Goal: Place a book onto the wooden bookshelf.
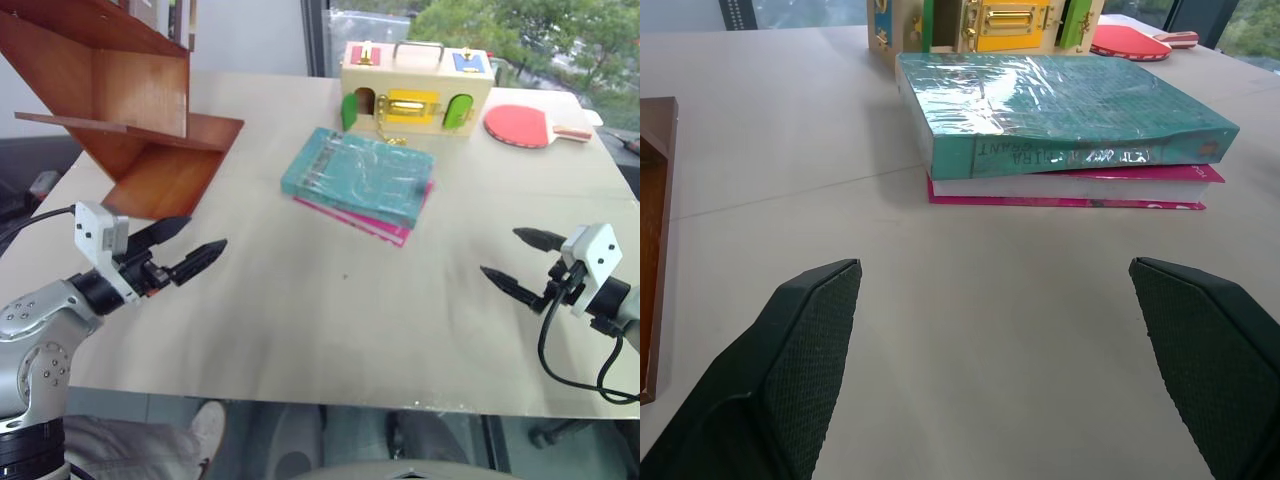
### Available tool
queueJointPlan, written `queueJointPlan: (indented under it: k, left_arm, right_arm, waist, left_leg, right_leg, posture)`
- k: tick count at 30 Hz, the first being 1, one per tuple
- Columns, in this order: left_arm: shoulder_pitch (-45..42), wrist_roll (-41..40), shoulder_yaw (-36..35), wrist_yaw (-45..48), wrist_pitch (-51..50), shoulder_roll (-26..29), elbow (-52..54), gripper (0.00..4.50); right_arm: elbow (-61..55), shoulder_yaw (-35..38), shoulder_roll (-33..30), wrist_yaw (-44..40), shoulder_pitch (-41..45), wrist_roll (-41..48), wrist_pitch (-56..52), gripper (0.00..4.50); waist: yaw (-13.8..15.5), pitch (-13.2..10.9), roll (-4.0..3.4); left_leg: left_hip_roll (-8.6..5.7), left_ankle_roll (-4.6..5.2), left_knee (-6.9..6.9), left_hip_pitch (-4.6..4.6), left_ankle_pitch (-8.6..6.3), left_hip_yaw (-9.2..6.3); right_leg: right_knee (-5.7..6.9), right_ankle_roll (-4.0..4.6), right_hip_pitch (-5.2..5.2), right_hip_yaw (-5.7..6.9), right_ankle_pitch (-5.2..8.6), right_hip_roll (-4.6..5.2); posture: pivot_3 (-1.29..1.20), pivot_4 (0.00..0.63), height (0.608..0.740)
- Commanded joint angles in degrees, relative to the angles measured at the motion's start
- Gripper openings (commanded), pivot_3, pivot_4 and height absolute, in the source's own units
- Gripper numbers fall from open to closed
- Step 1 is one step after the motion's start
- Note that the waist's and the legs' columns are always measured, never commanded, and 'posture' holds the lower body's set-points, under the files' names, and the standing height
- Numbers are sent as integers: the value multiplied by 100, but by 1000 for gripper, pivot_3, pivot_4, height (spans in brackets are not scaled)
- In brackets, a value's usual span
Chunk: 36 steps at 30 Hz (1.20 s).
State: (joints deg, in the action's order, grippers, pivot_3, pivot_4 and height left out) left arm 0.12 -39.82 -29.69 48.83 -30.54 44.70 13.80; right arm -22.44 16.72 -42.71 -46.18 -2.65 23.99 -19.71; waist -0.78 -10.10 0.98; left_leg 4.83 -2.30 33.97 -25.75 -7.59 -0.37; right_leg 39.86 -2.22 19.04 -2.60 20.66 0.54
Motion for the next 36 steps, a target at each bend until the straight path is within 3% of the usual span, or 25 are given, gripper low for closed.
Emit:
queueJointPlan:
  k: [1,3,5,13,19,24,36]
  left_arm:
    - [-127,-29,-46,55,113,71,86,4500]
    - [-198,-74,53,-16,70,23,271,4500]
    - [-233,-99,85,-40,56,4,336,4500]
    - [-196,-182,319,-4,7,-44,670,4500]
    - [-133,-400,723,283,-78,-82,1088,4500]
    - [-251,-453,1040,411,-6,-132,1299,4500]
    - [-102,-488,1017,504,17,-148,1396,4500]
  right_arm:
    - [-95,61,-38,-7,87,50,42,4431]
    - [-91,-135,64,102,259,40,-54,4431]
    - [-35,-206,122,173,399,71,-143,3904]
    - [469,-650,208,322,1126,-180,-269,33]
    - [1695,-1657,640,759,2315,-1133,-197,33]
    - [2969,-2229,1199,918,3039,-1785,558,33]
    - [2524,-2507,1804,227,3061,-1489,964,33]
  waist:
    - [0,0,0]
    - [-1,0,0]
    - [-3,0,0]
    - [-4,-1,1]
    - [-25,-2,1]
    - [4,-4,1]
    - [-10,-6,-2]
  left_leg:
    - [0,0,0,0,0,1]
    - [0,0,0,1,0,0]
    - [0,-1,1,2,0,1]
    - [1,1,0,1,-1,6]
    - [1,1,1,3,0,10]
    - [1,1,1,-9,0,10]
    - [4,0,1,-16,0,11]
  right_leg:
    - [0,0,0,0,0,0]
    - [1,0,0,0,0,0]
    - [3,-1,0,-1,0,0]
    - [1,-1,3,-5,-1,-1]
    - [6,0,5,-10,-1,-2]
    - [3,0,15,-9,-1,-4]
    - [12,0,26,-10,-2,-6]
  posture:
    - [0,150,740]
    - [0,150,740]
    - [0,150,740]
    - [0,150,740]
    - [0,150,740]
    - [0,150,740]
    - [0,150,740]
